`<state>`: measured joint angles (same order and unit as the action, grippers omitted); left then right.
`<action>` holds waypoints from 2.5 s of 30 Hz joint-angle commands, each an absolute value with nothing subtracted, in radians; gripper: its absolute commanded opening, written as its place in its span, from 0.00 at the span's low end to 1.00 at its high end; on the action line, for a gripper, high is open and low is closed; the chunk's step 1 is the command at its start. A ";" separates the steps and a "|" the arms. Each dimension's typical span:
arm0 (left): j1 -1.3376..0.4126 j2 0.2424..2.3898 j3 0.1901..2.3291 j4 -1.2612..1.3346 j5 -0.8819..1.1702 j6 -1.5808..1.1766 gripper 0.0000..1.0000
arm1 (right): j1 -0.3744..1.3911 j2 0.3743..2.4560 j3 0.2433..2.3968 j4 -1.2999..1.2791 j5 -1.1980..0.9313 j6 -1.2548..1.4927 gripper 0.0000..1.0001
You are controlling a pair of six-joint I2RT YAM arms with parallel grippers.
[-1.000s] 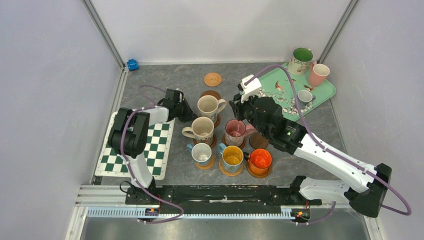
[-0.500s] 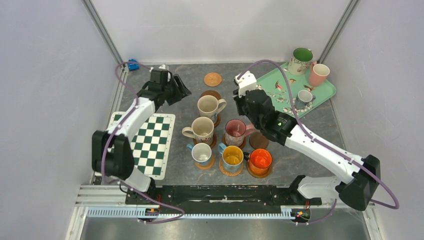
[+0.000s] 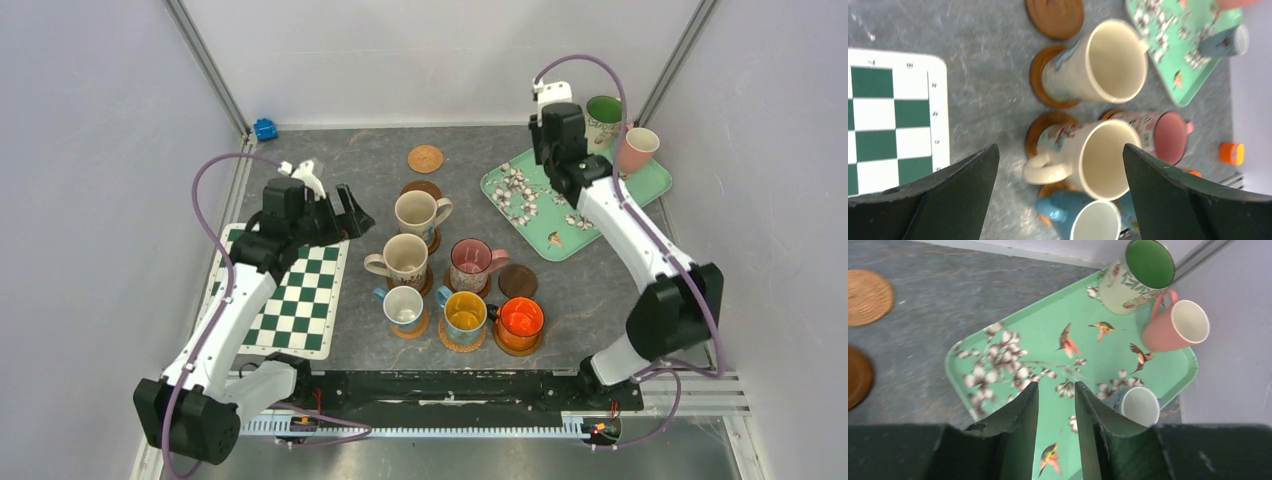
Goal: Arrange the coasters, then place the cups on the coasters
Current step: Pick up the cup from the tray.
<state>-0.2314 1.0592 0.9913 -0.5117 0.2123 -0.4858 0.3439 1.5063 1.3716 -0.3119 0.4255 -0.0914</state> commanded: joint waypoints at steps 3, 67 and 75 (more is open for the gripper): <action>-0.233 0.962 0.870 -0.612 0.190 -0.339 1.00 | 0.189 1.715 1.619 -0.313 0.322 -0.135 0.37; -0.254 0.858 0.872 -0.744 -0.107 -0.331 1.00 | -0.165 2.466 2.108 0.032 -0.122 -0.232 0.55; -0.255 0.818 0.855 -0.753 -0.125 -0.336 1.00 | -0.165 2.427 2.068 -0.064 -0.142 -0.305 0.47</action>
<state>-0.2512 0.8471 0.8349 -0.7574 -0.0967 -0.3740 -0.1677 2.4550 2.0735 0.0399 -0.1081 -0.2707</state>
